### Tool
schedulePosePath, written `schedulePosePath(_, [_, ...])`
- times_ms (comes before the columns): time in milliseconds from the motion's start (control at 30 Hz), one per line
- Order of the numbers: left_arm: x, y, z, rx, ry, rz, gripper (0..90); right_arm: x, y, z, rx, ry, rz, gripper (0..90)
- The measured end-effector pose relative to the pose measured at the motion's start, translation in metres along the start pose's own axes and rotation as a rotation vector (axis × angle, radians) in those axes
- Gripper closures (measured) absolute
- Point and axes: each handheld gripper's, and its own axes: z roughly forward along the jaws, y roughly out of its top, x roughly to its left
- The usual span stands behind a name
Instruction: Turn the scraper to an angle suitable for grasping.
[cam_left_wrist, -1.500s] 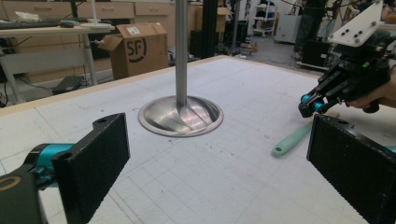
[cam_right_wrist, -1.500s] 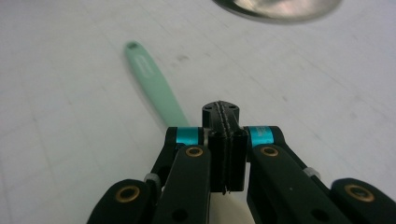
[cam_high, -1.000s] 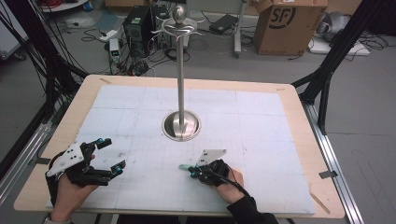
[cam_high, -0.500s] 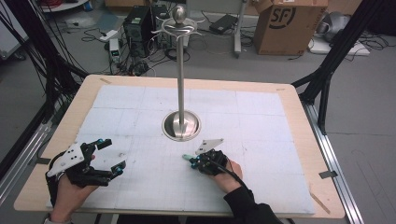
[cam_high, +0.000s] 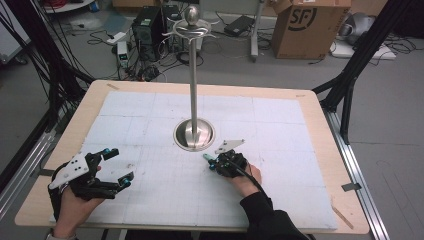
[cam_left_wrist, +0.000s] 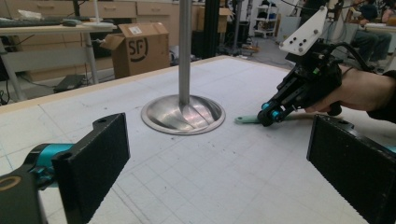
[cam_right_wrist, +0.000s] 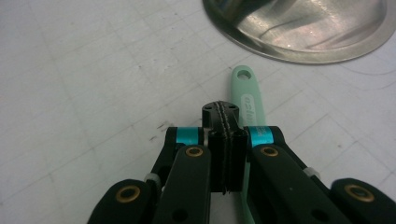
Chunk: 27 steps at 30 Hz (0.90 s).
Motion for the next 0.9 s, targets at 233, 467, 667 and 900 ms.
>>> schedulePosePath(233, [0.0,0.0,0.0,0.0,-0.001,0.002,6.4,-0.004,0.0,0.001,-0.003,-0.009,0.003,90.0])
schedulePosePath(467, [0.0,0.0,0.001,-0.002,-0.002,0.0,6.4,-0.003,0.002,-0.002,-0.034,-0.002,-0.008,90.0])
schedulePosePath(667, [0.002,0.0,-0.001,-0.009,0.002,-0.002,6.4,0.0,0.007,-0.018,-0.095,0.01,-0.024,90.0])
schedulePosePath(900, [0.002,0.0,0.0,-0.012,-0.005,-0.005,6.3,-0.002,-0.001,-0.052,-0.169,-0.008,-0.04,81.6])
